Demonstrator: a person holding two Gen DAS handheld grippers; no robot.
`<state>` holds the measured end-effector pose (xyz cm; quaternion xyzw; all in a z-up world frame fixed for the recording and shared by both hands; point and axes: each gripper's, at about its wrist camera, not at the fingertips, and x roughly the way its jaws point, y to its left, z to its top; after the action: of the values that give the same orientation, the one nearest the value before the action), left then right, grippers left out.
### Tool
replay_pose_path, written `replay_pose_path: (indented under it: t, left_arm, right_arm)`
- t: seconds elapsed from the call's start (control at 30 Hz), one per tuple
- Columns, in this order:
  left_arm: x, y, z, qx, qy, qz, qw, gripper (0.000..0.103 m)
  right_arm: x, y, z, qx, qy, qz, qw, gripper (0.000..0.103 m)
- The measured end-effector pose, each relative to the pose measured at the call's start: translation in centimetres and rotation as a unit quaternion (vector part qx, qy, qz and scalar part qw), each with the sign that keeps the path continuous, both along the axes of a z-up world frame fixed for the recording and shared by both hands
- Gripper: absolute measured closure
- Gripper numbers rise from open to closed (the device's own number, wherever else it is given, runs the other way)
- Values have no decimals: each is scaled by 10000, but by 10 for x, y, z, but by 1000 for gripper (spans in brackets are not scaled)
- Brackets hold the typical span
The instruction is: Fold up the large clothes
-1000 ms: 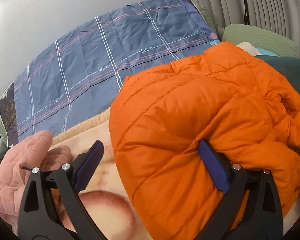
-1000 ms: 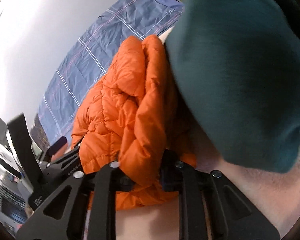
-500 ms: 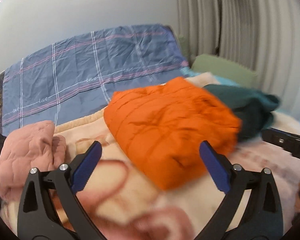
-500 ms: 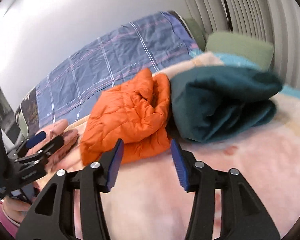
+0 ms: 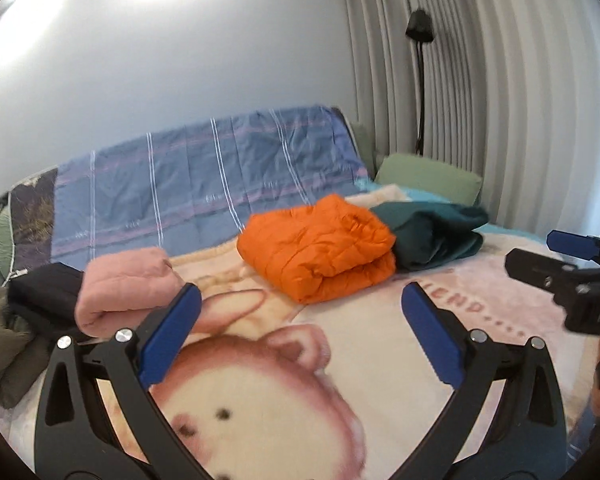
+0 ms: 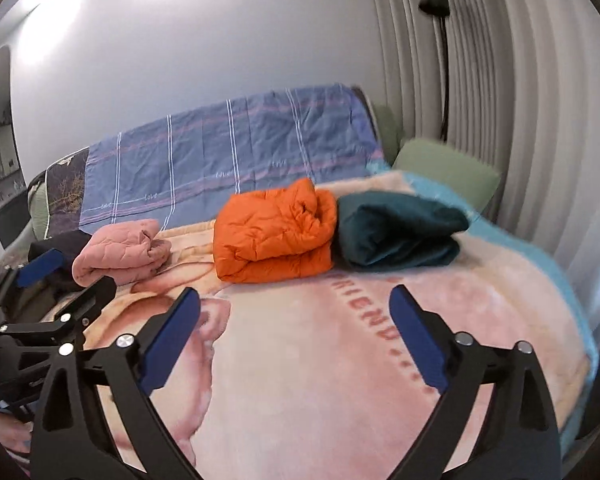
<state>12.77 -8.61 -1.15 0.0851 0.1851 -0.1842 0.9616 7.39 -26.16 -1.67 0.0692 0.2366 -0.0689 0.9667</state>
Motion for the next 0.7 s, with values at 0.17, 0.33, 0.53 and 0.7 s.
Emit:
replay_pose_path:
  t: [0.17,0.33,0.53,0.7]
  left_arm:
    - [-38,8,4,108,31,231,9997,2]
    - [-63,17,4,-199,369,104,9991,2]
    - [-86,22,4,-268,389,231,9986,2]
    - [-98,25,2,-222,413,340,9983,2]
  right_arm:
    - [-39,6,6,-131,-282,-323,9990,1]
    - [-63,4,-1,-126,-226,-500,9984,1]
    - [-74,7,-18,-98,30,-145,9998,1]
    - [-80,8,-29,-170,160,-399,9989,1]
